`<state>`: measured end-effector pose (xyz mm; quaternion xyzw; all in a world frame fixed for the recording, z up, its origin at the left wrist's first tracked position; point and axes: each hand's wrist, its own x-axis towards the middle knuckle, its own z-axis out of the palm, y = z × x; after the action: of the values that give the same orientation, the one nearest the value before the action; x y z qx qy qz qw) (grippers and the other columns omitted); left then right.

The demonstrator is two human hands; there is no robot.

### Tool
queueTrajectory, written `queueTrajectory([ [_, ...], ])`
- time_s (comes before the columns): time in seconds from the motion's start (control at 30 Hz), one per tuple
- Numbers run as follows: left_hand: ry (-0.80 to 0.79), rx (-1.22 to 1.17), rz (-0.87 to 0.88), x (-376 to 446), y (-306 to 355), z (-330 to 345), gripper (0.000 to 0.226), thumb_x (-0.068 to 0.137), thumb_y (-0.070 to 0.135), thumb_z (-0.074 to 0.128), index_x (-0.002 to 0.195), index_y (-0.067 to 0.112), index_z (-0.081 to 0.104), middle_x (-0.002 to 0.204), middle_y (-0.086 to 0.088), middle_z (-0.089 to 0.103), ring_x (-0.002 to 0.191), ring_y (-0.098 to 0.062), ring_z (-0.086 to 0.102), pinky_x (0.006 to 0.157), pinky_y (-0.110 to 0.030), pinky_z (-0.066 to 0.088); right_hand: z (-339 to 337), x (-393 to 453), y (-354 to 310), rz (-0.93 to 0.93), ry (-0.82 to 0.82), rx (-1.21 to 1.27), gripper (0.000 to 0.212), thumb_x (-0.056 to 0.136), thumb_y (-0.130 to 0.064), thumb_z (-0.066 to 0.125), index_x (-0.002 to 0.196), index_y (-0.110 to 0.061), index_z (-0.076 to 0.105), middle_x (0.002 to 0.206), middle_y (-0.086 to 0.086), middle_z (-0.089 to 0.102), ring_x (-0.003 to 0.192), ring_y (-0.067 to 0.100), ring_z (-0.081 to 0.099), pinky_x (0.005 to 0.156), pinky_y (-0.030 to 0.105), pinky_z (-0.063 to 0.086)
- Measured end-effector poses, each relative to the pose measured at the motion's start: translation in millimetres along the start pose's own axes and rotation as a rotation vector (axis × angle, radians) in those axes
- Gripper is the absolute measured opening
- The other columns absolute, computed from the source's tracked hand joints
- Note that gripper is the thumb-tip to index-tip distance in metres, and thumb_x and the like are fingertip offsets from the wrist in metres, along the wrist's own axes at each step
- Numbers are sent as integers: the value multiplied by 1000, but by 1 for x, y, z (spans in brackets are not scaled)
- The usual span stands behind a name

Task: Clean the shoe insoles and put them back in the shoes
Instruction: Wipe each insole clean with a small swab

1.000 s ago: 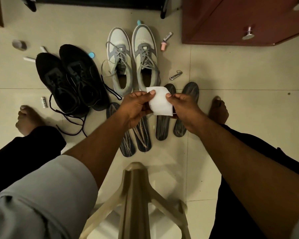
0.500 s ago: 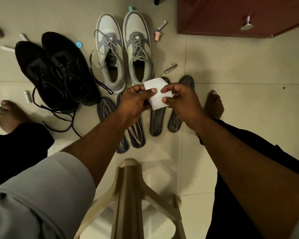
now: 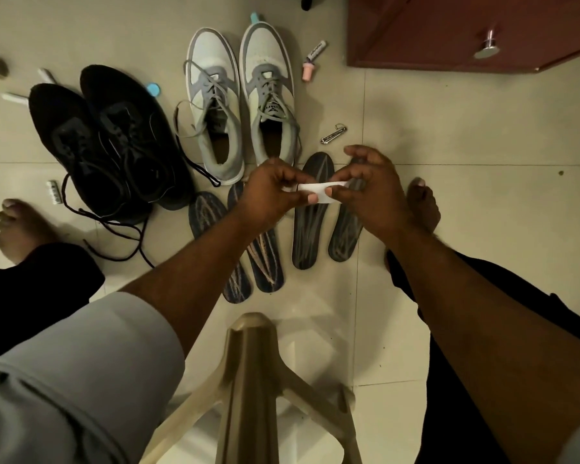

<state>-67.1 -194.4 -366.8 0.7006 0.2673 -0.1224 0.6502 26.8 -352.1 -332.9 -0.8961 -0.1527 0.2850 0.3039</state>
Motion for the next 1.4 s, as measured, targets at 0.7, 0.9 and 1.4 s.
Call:
queueTrajectory([
  [0.7, 310, -576, -300, -12, 23, 31, 17, 89, 5, 69, 103, -3, 71, 96, -17, 74, 86, -27, 73, 72, -32, 60, 24, -4, -31, 114, 326, 79, 12, 80, -13, 71, 92, -10, 66, 90, 3, 62, 79, 16, 60, 69, 26, 53],
  [0.9, 458, -801, -394, -21, 33, 57, 16, 92, 8, 66, 97, -7, 69, 88, -18, 72, 74, -20, 70, 66, -28, 60, 28, -2, -22, -110, 335, -71, 13, 81, -14, 70, 91, -6, 68, 93, 12, 59, 82, 21, 58, 68, 31, 48],
  [1.4, 271, -511, -597, 32, -23, 42, 23, 98, 20, 51, 85, 9, 67, 77, -11, 71, 71, -23, 69, 68, -28, 57, 31, 3, 23, 327, 194, 288, 25, 84, -12, 69, 109, -11, 69, 87, -12, 65, 81, 2, 63, 81, 25, 55],
])
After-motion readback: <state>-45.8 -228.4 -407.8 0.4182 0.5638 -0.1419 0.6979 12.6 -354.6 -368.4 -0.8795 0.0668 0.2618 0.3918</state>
